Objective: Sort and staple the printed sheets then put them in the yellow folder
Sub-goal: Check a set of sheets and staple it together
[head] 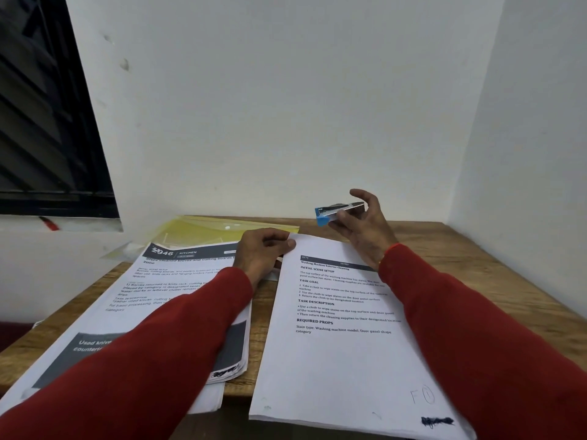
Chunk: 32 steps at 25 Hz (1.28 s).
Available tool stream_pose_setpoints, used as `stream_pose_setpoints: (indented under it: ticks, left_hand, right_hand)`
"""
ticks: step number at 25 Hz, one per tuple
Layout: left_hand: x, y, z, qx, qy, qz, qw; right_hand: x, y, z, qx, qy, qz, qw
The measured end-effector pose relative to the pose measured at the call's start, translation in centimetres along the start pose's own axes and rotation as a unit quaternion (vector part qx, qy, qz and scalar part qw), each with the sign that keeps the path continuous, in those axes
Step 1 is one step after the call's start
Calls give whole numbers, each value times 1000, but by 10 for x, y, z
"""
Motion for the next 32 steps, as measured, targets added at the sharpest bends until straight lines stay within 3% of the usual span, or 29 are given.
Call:
stream_pose_setpoints:
  ticks: [5,8,14,21,32]
  left_hand:
    - [-1,-2,5,13,15,-2,1000]
    - [0,-2,4,14,17,7,1000]
    - [-3,-5,7,25,23,25,999]
    - [3,-5,8,28,52,70,996]
    - [7,-2,10,28,72,42,996]
  right_hand:
    - [-5,20,-3,-80,-56,-178,979]
    - [-4,25,-4,-107,-62,-229,966]
    - [-7,24,-4,-88,-71,-245,963]
    - [-4,35,-8,-136,-77,-291,944]
    - [-6,32,-7,-82,-32,-200,976]
Point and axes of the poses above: each hand's wrist, its own z-axis towards the middle knuckle, its own y-axis out of the palm, x = y × z, the point moved 8 cm from there along z, towards the middle knuckle, and after that the axes turned 2 degrees about -z, right-handed, at the moved point
